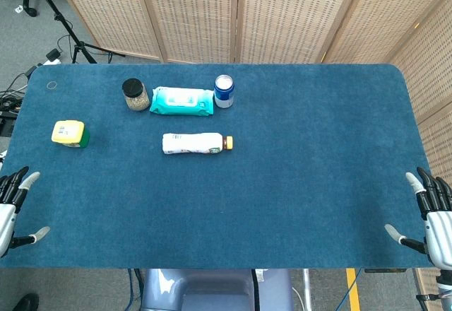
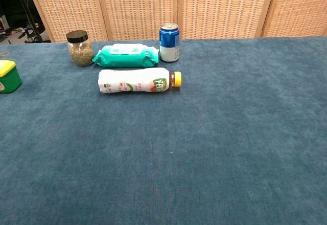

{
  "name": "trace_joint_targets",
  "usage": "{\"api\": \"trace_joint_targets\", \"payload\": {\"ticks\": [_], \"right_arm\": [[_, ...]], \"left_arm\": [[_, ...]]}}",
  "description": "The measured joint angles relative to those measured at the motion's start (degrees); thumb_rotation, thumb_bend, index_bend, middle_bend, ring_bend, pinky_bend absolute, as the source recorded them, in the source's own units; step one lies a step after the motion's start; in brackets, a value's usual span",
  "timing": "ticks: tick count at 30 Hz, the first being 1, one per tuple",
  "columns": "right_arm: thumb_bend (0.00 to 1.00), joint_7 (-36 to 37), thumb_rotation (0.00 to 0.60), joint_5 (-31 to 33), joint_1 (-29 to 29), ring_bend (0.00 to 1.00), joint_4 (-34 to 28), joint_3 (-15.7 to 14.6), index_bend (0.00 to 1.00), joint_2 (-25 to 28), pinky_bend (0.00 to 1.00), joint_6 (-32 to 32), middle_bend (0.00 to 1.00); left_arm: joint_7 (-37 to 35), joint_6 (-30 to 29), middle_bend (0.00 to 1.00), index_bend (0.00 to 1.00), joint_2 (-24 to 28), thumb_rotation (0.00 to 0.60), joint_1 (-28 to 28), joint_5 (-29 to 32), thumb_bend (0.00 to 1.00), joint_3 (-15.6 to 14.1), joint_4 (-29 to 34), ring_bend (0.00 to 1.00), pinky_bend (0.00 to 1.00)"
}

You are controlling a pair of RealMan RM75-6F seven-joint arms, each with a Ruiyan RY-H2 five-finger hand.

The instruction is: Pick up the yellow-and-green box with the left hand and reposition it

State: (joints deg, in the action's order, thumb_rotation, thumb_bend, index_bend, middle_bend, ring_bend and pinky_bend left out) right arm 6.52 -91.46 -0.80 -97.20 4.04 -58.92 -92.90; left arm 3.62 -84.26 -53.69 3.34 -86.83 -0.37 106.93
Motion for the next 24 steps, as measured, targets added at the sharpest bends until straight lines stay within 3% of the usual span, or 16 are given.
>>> {"api": "trace_joint_targets", "payload": {"ticks": [12,18,24], "right_arm": [[0.0,0.8,0.6,0.6,0.1,0.0,-0.1,0.3,0.0,0.3,0.0,0.0,0.0],[0.0,0.4,0.6,1.4,-0.1,0.0,-0.3,0.5,0.0,0.3,0.0,0.4,0.0],[0.0,-0.4,0.6,3.0,-0.5,0.0,-0.2,1.0,0.0,-0.1,0.0,1.4,0.0]], "left_arm": [[-1.3,3.6,0.0,0.0,-0.3,0.6,2.8,1.5,0.0,1.6,-2.7,0.0,0.0],[-5.6,9.4,0.0,0.0,-1.4,0.6,7.5,2.9,0.0,4.0,-10.2,0.0,0.0],[-12.3,17.2,0.0,0.0,-5.1,0.6,13.4,4.1,0.0,6.0,-24.0,0.0,0.0]]}}
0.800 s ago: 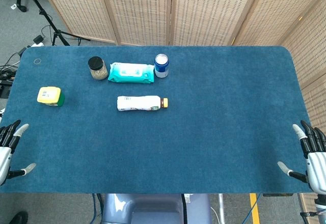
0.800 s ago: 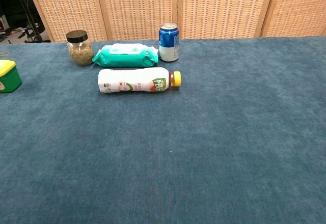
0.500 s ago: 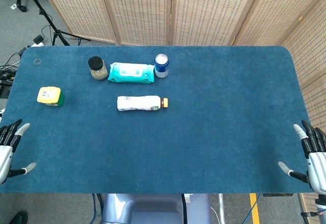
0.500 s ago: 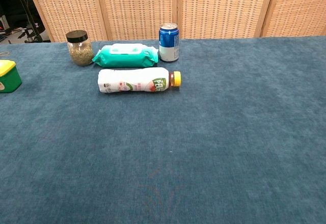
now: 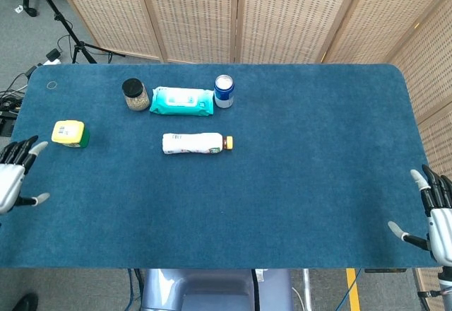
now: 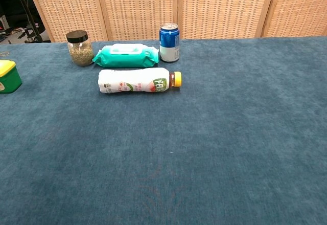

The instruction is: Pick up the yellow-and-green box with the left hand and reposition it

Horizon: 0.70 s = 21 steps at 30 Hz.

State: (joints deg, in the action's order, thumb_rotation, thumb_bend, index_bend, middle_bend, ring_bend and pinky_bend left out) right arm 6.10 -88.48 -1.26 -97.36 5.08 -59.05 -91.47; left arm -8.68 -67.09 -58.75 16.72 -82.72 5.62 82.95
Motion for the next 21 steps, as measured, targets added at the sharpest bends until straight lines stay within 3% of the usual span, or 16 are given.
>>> {"api": "trace_joint_targets", "payload": {"ticks": [10,21], "right_arm": [[0.0,-2.8,0.6,3.0,-1.1,0.0,0.4,1.0,0.0,-1.2,0.0,2.4,0.0],[0.0,-5.2,0.6,5.6,-2.0,0.0,1.1,1.8,0.0,-2.6,0.0,4.2,0.0]], "left_arm": [[-11.8,12.0,0.0,0.02,-12.8,0.6,10.2,-0.1,0.0,0.9,-28.1,0.0,0.0],[-15.0,21.5,0.0,0.06,-23.3,0.6,17.4,0.0,0.0,0.1,-43.3,0.0,0.0]]}}
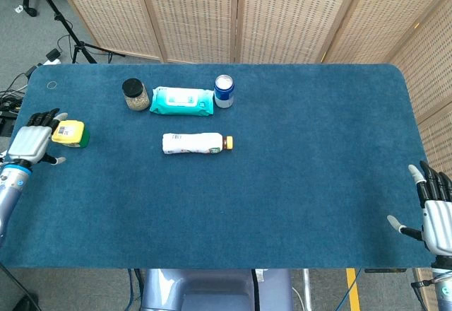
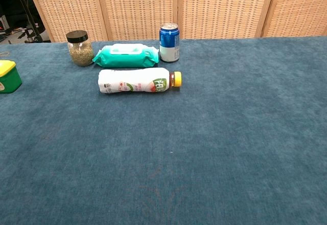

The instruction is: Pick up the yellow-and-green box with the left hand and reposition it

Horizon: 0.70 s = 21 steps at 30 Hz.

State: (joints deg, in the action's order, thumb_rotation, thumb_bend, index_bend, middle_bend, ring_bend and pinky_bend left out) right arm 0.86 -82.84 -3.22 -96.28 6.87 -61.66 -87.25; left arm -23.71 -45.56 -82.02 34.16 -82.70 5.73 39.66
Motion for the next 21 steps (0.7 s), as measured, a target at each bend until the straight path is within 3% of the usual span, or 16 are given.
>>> {"api": "trace_joint_targets", "payload": {"ticks": [16,19,21], "right_arm": [[0.0,-0.9,0.6,2.4,-0.6,0.0,0.8,0.9,0.0,-0.8,0.0,1.3,0.0],[0.0,-1.1,0.6,2.7,-0.8,0.0,1.0,1.0,0.0,-1.0,0.0,1.6,0.0],[0.0,-1.3,0.6,2.9,-0.9,0.0,1.1,1.1,0.0,-1.1,0.0,1.8,0.0]], "left_arm": [[-1.1,8.1,0.0,0.14,-8.6,0.6,5.0,1.8,0.0,-0.1,-13.3,0.0,0.03],[-2.0,9.6,0.09,0.2,-10.0,0.6,5.8,2.0,0.0,-0.2,-15.3,0.04,0.13],[-2.5,10.1,0.22,0.27,-10.6,0.6,6.3,2.0,0.03,-0.3,-16.1,0.16,0.21]]}}
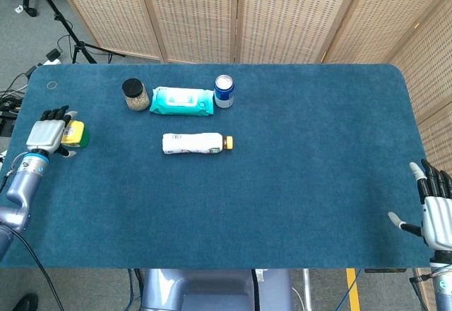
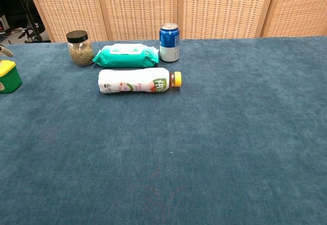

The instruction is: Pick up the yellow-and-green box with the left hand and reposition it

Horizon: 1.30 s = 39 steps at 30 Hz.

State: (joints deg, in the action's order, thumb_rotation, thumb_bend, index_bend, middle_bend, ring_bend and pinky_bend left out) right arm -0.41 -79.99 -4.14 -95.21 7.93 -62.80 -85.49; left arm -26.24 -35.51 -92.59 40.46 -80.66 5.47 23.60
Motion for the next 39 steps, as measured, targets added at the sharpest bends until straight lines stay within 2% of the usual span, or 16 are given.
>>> {"api": "trace_joint_targets", "payload": {"ticks": [2,5,8,11,15,21,24,27,30,33,37,39], "right_arm": [[0.0,-0.2,0.6,0.2,-0.1,0.0,0.1,0.1,0.0,-0.1,0.0,0.1,0.0],[0.0,-0.3,0.6,0.4,-0.1,0.0,0.1,0.2,0.0,-0.3,0.0,0.1,0.0],[0.0,-0.3,0.6,0.5,-0.2,0.0,0.2,0.2,0.0,-0.4,0.0,0.3,0.0],[0.0,-0.3,0.6,0.5,-0.3,0.0,0.2,0.3,0.0,-0.5,0.0,0.2,0.0],[0.0,-0.2,0.6,0.3,-0.3,0.0,0.1,0.3,0.0,-0.4,0.0,0.1,0.0],[0.0,0.2,0.6,-0.4,-0.1,0.0,-0.4,0.0,0.0,-0.2,0.0,-0.1,0.0],[0.0,0.6,0.6,-1.0,-0.1,0.0,-0.8,-0.1,0.0,0.1,0.0,-0.4,0.0],[0.0,1.1,0.6,-1.5,0.1,0.0,-1.1,-0.3,0.0,0.4,0.0,-0.6,0.0],[0.0,2.1,0.6,-1.9,0.2,0.0,-1.3,-0.3,0.0,0.8,0.0,-0.9,0.0],[0.0,3.1,0.6,-2.2,0.3,0.0,-1.4,-0.4,0.0,1.3,0.0,-1.0,0.0],[0.0,4.4,0.6,-2.8,0.5,0.0,-1.6,-0.6,0.0,1.9,0.0,-1.1,0.0],[0.0,4.9,0.6,-3.0,0.6,0.0,-1.6,-0.7,0.0,2.1,0.0,-1.2,0.0]], "left_arm": [[-0.2,0.0,0.33,0.34,-0.6,0.6,0.3,0.1,0.08,0.1,-0.9,0.25,0.26],[0.6,-0.4,0.44,0.44,-1.6,0.6,0.4,0.5,0.13,0.5,-3.0,0.34,0.31],[1.9,0.6,0.51,0.52,-3.0,0.6,0.6,1.6,0.16,1.1,-5.5,0.4,0.36],[2.5,2.0,0.53,0.54,-3.9,0.6,0.7,2.5,0.21,1.7,-6.9,0.41,0.38],[1.8,1.3,0.53,0.54,-3.6,0.6,0.5,2.7,0.22,2.0,-6.8,0.41,0.38],[-0.5,-1.9,0.53,0.54,0.4,0.6,-0.3,1.8,0.22,1.6,-1.9,0.41,0.38],[-0.3,-2.7,0.53,0.54,4.3,0.6,-0.7,1.1,0.22,1.1,3.5,0.41,0.38],[0.9,-3.7,0.53,0.54,9.2,0.6,-1.2,0.9,0.22,0.9,11.5,0.41,0.38],[3.6,-5.1,0.53,0.54,14.9,0.6,-2.3,1.4,0.22,1.0,22.7,0.41,0.38],[8.3,-6.5,0.53,0.54,20.8,0.6,-3.6,3.2,0.22,1.1,36.5,0.41,0.38],[17.9,-8.7,0.53,0.54,28.5,0.6,-5.8,7.8,0.24,0.9,56.0,0.41,0.38],[23.2,-10.3,0.53,0.54,31.0,0.6,-6.7,10.3,0.25,0.7,62.9,0.41,0.38]]}}
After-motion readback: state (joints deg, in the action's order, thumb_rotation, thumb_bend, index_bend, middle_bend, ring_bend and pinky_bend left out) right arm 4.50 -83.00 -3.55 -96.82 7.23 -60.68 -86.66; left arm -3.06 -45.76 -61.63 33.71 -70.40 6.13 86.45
